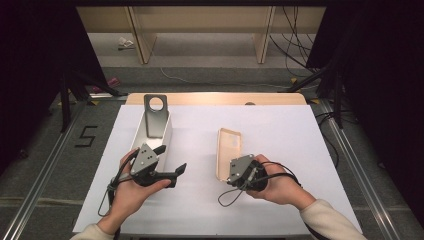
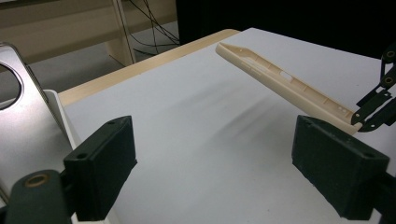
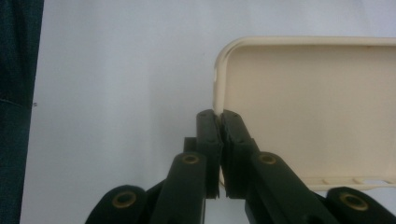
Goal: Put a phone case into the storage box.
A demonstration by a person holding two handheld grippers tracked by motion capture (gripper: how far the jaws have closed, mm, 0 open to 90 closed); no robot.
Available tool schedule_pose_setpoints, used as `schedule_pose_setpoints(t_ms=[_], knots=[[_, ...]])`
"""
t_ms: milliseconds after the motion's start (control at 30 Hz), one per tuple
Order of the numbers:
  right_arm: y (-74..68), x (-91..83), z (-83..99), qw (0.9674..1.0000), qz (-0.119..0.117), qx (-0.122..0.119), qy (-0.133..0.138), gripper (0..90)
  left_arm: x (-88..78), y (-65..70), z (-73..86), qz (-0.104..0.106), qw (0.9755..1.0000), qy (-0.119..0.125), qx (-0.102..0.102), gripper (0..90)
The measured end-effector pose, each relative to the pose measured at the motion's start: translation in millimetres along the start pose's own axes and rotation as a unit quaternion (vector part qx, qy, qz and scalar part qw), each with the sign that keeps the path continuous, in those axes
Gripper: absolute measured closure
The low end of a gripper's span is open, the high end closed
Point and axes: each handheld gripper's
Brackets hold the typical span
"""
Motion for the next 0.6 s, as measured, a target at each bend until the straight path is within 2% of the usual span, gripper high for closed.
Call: schedule_pose_setpoints(t_ms=[400,600], knots=[[-0.5,-8.1,12.4,0.9998,0.000,0.013,0.011,87.6,8.9,1.8,-12.1,0.006,1.0000,0.004,0.005,14.6],[-2.3,-9.6,13.7,0.9998,0.004,0.013,0.014,87.6,20.0,5.2,-23.5,0.017,0.9998,-0.002,0.006,15.8]])
Point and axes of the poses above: each handheld gripper's, and its own axes: x roughly forward along the jaws, z roughly out of its underside, y roughly to its right, and after that the axes turned 2 degrees about x, right-handed
